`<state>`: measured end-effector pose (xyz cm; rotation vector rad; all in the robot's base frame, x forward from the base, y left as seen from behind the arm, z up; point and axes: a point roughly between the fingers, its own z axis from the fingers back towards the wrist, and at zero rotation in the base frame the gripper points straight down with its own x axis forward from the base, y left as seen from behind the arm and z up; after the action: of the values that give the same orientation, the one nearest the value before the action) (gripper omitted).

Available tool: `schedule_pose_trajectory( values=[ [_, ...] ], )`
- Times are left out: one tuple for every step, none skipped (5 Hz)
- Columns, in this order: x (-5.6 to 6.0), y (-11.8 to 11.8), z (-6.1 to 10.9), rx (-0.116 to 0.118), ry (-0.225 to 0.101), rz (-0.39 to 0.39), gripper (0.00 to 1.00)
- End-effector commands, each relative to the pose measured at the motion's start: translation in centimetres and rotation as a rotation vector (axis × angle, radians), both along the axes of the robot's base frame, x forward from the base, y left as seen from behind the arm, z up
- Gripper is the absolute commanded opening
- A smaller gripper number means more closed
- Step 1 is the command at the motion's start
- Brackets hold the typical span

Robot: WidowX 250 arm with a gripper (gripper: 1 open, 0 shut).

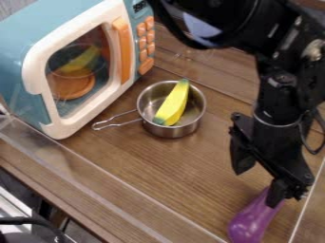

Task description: Put the eggplant in the silver pot

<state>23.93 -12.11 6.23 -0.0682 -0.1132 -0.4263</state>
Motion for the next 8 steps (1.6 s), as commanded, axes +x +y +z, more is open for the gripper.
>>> schedule_pose_trajectory(
  values=[
    [0.9,0.5,-0.1,-0.018,-0.024,0.029,1.00],
    [0.1,-0.2,-0.8,-0.020,-0.020,0.060,1.00],
    [-0.6,-1.0,-1.6,-0.023,-0.016,0.091,1.00],
    [-1.5,-2.6,-2.3,-0.019,-0.008,0.143,1.00],
    [-2.2,-2.7,-2.2,-0.013,-0.005,0.145,0.00],
    [-3.0,-2.6,-1.1,0.001,0.001,0.150,0.00],
    [-3.5,-2.4,0.9,0.014,0.006,0.224,0.00],
    [-3.9,-1.9,3.6,0.022,0.002,0.308,0.00]
  ],
)
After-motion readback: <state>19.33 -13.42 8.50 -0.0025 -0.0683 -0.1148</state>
